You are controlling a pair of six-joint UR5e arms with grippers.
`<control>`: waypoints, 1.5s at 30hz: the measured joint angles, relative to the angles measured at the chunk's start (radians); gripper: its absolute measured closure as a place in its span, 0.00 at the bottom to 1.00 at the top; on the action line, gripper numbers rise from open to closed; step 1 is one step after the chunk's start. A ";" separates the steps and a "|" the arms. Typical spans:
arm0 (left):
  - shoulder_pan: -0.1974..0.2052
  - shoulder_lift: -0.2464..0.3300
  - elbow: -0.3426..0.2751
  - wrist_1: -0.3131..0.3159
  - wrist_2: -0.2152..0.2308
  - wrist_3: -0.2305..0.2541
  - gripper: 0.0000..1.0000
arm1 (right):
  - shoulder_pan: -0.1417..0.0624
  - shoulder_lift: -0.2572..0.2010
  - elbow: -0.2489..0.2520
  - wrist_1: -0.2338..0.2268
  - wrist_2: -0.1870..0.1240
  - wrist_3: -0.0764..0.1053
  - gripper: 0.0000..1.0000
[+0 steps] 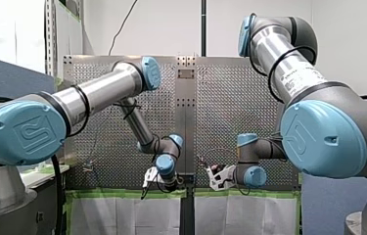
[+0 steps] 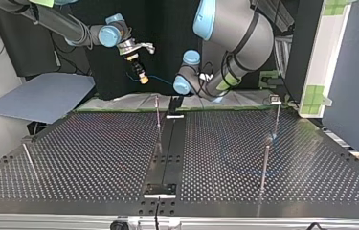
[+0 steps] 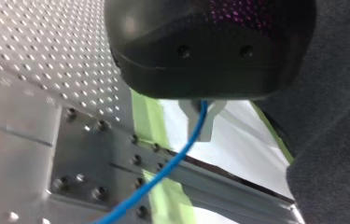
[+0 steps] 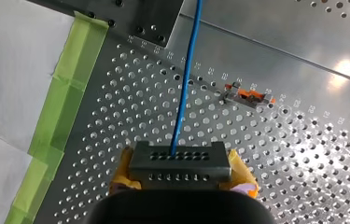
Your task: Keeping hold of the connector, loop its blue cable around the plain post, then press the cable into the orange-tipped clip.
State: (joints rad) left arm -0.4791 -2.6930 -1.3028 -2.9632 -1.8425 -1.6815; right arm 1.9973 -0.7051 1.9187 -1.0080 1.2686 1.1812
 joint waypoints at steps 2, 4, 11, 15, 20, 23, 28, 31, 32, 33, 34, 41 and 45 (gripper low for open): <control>-0.004 0.009 -0.007 0.017 -0.008 0.000 1.00 | -0.003 0.000 0.000 0.000 0.001 0.002 1.00; -0.009 0.018 -0.012 0.030 -0.024 -0.003 1.00 | -0.006 0.000 -0.001 0.000 0.002 0.003 1.00; -0.025 0.035 -0.029 0.053 -0.085 -0.027 1.00 | -0.015 0.000 -0.002 0.000 0.005 0.008 1.00; -0.030 0.066 -0.062 0.084 -0.100 -0.053 1.00 | -0.019 0.000 -0.002 0.000 0.005 0.010 1.00; -0.034 0.102 -0.103 0.124 -0.112 -0.072 1.00 | -0.025 0.000 -0.004 0.000 0.005 0.014 1.00; -0.043 0.111 -0.131 0.152 -0.121 -0.074 1.00 | -0.030 0.000 -0.007 0.002 0.005 0.021 1.00; -0.061 0.114 -0.175 0.197 -0.151 -0.078 1.00 | -0.041 0.000 -0.017 0.011 0.005 0.030 1.00; -0.071 0.117 -0.197 0.219 -0.169 -0.078 1.00 | -0.048 0.000 -0.025 0.025 0.005 0.030 1.00; -0.075 0.117 -0.202 0.225 -0.175 -0.078 1.00 | -0.050 0.000 -0.028 0.030 0.006 0.031 1.00; -0.079 0.119 -0.207 0.230 -0.183 -0.078 1.00 | -0.052 0.000 -0.029 0.032 0.006 0.032 1.00; -0.082 0.120 -0.210 0.233 -0.190 -0.078 1.00 | -0.054 0.000 -0.030 0.033 0.006 0.033 1.00; -0.101 0.135 -0.217 0.248 -0.238 -0.084 1.00 | -0.076 0.000 -0.032 0.036 0.006 0.043 1.00; -0.114 0.143 -0.217 0.253 -0.268 -0.097 1.00 | -0.087 0.000 -0.031 0.035 0.006 0.045 1.00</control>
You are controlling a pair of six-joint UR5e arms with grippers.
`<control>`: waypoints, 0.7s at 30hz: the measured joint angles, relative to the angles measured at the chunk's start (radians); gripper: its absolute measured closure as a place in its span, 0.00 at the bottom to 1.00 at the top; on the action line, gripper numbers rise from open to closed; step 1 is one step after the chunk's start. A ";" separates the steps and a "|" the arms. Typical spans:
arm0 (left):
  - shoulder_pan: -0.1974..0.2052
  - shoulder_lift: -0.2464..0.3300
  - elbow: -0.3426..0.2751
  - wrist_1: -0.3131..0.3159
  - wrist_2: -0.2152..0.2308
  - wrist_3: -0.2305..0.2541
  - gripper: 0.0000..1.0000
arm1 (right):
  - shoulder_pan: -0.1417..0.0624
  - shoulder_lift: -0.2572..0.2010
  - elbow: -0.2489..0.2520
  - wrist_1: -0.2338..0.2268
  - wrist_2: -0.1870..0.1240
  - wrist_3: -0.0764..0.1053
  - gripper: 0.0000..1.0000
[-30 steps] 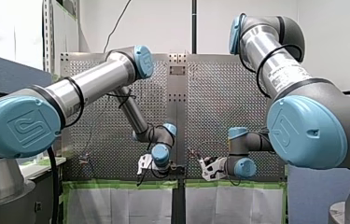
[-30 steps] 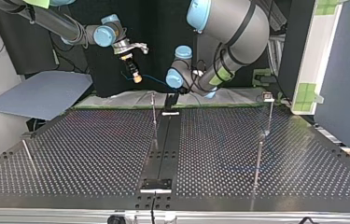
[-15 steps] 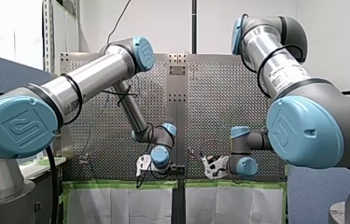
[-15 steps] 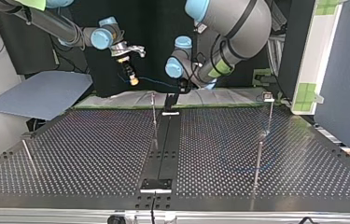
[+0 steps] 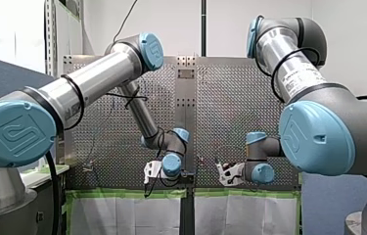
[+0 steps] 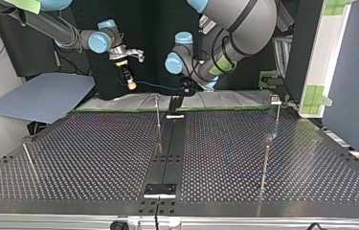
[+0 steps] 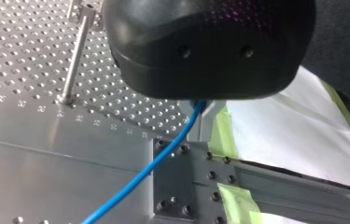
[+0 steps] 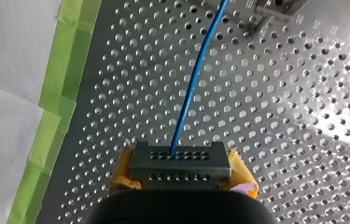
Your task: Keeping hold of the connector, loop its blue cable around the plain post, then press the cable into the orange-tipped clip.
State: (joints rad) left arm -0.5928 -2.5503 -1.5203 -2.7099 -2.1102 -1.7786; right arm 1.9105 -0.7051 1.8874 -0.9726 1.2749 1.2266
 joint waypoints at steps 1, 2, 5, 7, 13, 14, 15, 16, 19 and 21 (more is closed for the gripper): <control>-0.003 0.001 -0.001 0.001 -0.007 -0.002 1.00 | -0.002 0.000 0.000 0.000 0.000 0.000 1.00; -0.005 0.002 -0.002 0.002 -0.013 -0.003 1.00 | -0.004 0.000 0.000 0.000 0.000 0.000 1.00; -0.017 0.012 -0.012 0.014 -0.029 -0.013 1.00 | -0.010 0.000 0.000 0.000 0.000 0.001 1.00; -0.024 0.019 -0.022 0.026 -0.036 -0.021 1.00 | -0.013 0.000 0.000 0.001 0.000 0.001 1.00; -0.045 0.040 -0.034 0.042 -0.045 -0.027 1.00 | -0.020 0.000 -0.001 0.001 0.000 0.001 1.00; -0.049 0.042 -0.035 0.044 -0.046 -0.027 1.00 | -0.021 0.000 -0.001 0.001 0.000 0.001 1.00; -0.055 0.044 -0.036 0.047 -0.048 -0.028 1.00 | -0.021 0.000 -0.001 0.001 0.000 0.001 1.00; -0.059 0.045 -0.036 0.050 -0.050 -0.028 1.00 | -0.021 0.000 -0.001 0.002 0.000 0.001 1.00; -0.070 0.047 -0.036 0.061 -0.057 -0.035 1.00 | -0.027 0.000 -0.007 0.005 0.000 0.005 1.00; -0.079 0.047 -0.036 0.066 -0.063 -0.040 1.00 | -0.031 0.000 -0.012 0.010 0.000 0.007 1.00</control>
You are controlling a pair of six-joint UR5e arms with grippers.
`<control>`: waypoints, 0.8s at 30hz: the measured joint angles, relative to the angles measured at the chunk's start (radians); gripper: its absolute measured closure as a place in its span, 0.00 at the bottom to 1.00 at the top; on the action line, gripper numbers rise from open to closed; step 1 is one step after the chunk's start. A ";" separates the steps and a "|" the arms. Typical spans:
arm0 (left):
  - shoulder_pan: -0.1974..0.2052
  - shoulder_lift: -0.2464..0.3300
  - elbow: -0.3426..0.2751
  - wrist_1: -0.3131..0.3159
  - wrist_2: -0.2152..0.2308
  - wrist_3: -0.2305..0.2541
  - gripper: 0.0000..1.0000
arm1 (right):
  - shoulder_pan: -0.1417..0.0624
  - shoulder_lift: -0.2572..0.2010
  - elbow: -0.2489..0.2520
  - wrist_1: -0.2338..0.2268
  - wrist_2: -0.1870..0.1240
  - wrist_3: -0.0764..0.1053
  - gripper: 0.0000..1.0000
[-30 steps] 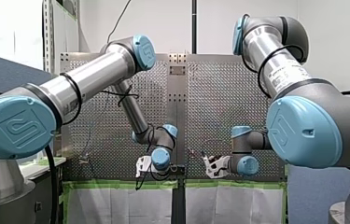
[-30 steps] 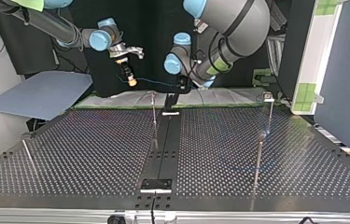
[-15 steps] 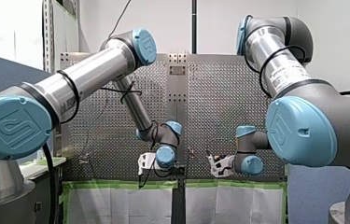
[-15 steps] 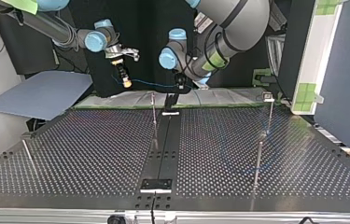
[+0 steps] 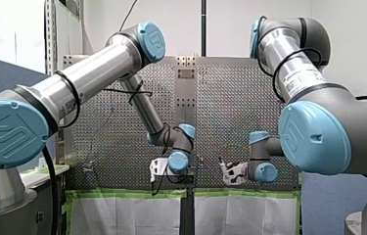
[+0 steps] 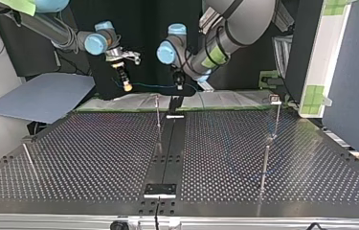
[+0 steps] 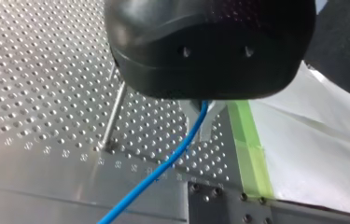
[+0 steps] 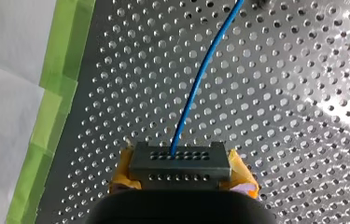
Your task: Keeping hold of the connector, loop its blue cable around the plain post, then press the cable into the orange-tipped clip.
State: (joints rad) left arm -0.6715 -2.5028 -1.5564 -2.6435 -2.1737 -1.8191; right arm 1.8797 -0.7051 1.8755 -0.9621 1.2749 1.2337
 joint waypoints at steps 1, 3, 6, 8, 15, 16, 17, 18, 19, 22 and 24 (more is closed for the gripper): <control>-0.004 0.000 0.000 0.003 -0.002 -0.001 1.00 | -0.001 0.000 -0.003 0.003 0.000 0.000 1.00; -0.012 0.000 0.000 0.014 -0.004 -0.003 1.00 | -0.005 0.000 -0.010 0.011 0.001 0.001 1.00; -0.020 0.000 0.000 0.031 -0.005 -0.003 1.00 | -0.009 0.000 -0.020 0.022 0.001 0.002 1.00; -0.023 0.000 0.001 0.039 -0.004 -0.003 1.00 | -0.012 0.000 -0.027 0.029 0.001 0.003 1.00; -0.025 0.000 0.017 0.062 -0.004 0.006 1.00 | -0.025 0.000 -0.042 0.036 0.003 0.014 1.00; -0.025 0.000 0.020 0.064 -0.003 0.010 1.00 | -0.027 0.000 -0.044 0.036 0.004 0.016 1.00; -0.024 -0.001 0.024 0.065 -0.002 0.014 1.00 | -0.029 0.000 -0.045 0.037 0.006 0.018 1.00; -0.024 -0.001 0.028 0.065 -0.002 0.019 1.00 | -0.031 0.000 -0.046 0.037 0.008 0.019 1.00; -0.023 -0.001 0.030 0.066 -0.001 0.023 1.00 | -0.033 0.000 -0.047 0.037 0.009 0.021 1.00; -0.021 -0.002 0.035 0.067 0.005 0.036 1.00 | -0.038 0.000 -0.049 0.037 0.015 0.028 1.00; -0.019 -0.003 0.036 0.067 0.007 0.043 1.00 | -0.041 0.000 -0.049 0.036 0.018 0.033 1.00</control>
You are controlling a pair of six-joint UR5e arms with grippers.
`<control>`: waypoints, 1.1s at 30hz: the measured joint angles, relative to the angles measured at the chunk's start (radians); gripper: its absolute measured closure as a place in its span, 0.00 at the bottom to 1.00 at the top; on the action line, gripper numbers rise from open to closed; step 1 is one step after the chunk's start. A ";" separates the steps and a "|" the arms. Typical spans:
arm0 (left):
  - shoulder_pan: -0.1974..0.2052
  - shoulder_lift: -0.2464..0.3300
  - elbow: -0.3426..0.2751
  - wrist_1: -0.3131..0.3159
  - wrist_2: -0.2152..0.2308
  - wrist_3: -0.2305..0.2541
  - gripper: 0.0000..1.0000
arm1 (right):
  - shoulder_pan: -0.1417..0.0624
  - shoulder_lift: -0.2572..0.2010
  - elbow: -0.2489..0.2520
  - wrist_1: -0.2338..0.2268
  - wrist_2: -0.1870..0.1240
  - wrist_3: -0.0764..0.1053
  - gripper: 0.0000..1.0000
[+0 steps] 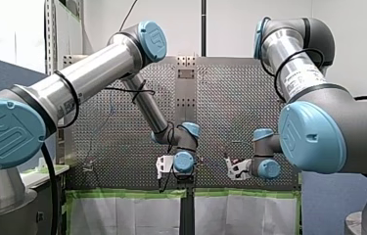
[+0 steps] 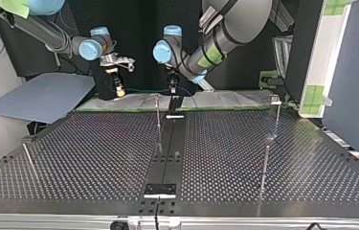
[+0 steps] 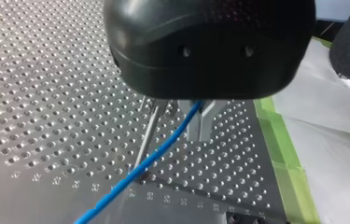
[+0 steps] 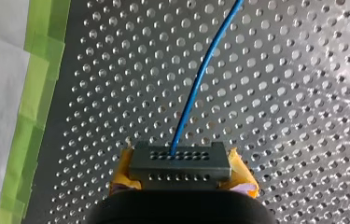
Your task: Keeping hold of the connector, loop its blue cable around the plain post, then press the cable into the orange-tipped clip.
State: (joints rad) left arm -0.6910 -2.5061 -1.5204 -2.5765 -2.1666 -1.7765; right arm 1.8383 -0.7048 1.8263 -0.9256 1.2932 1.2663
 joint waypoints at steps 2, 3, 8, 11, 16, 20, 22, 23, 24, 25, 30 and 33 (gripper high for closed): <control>0.002 -0.003 0.000 0.001 0.003 0.003 1.00 | -0.004 0.000 -0.003 0.000 0.002 0.004 1.00; 0.003 -0.007 0.001 0.002 0.005 0.003 1.00 | -0.005 0.000 -0.004 0.000 0.003 0.006 1.00; 0.007 -0.038 0.021 0.001 0.023 -0.008 1.00 | -0.011 0.001 -0.011 -0.002 0.006 0.013 1.00; 0.008 -0.048 0.037 0.004 0.030 -0.023 1.00 | -0.016 0.001 -0.014 -0.003 0.006 0.015 1.00; 0.016 -0.051 0.061 0.004 0.038 -0.032 1.00 | -0.022 0.001 -0.019 -0.004 0.006 0.018 1.00; 0.025 -0.051 0.071 0.003 0.051 -0.033 1.00 | -0.025 0.003 -0.024 -0.004 0.001 0.021 1.00; 0.030 -0.051 0.077 0.003 0.058 -0.033 1.00 | -0.025 0.003 -0.026 -0.004 -0.003 0.022 1.00; 0.032 -0.051 0.080 0.003 0.063 -0.034 1.00 | -0.025 0.003 -0.026 -0.004 -0.005 0.022 1.00; 0.035 -0.052 0.084 0.002 0.070 -0.034 1.00 | -0.026 0.003 -0.026 -0.004 -0.006 0.022 1.00; 0.037 -0.052 0.086 0.001 0.076 -0.035 1.00 | -0.026 0.004 -0.026 -0.004 -0.007 0.022 1.00; 0.051 -0.052 0.093 -0.003 0.106 -0.038 1.00 | -0.026 0.004 -0.026 -0.004 -0.008 0.023 1.00; 0.058 -0.052 0.096 -0.008 0.112 -0.037 1.00 | -0.027 0.005 -0.027 -0.007 -0.009 0.024 1.00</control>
State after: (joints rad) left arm -0.6330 -2.5576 -1.4246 -2.5842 -2.0548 -1.8136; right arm 1.8113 -0.6996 1.7996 -0.9322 1.2843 1.2900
